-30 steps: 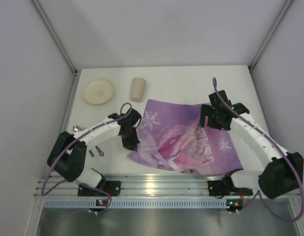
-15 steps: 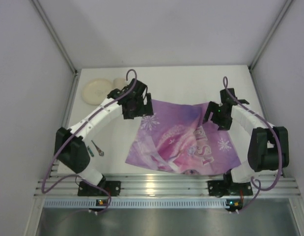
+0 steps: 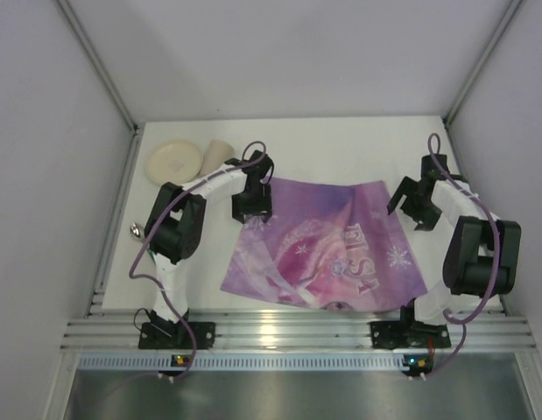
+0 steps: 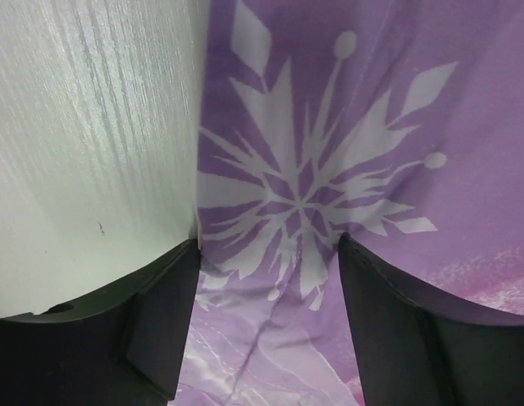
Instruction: Set the dinner table for one person
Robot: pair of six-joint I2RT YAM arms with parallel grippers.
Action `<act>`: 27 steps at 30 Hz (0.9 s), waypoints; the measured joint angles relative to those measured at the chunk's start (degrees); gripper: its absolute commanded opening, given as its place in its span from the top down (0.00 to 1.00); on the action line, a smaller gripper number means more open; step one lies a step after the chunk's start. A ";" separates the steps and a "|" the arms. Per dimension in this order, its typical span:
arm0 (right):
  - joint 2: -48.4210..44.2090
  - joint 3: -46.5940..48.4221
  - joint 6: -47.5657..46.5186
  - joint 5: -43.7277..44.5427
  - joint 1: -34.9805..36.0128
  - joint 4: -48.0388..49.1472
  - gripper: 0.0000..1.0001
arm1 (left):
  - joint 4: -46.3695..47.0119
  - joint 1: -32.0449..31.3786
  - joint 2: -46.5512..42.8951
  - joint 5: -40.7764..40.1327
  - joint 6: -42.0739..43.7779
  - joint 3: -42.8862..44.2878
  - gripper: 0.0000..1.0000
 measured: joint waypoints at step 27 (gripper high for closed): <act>9.20 0.72 1.07 -6.10 3.82 9.66 1.00 | 5.22 4.11 -2.23 9.94 2.45 -4.68 1.00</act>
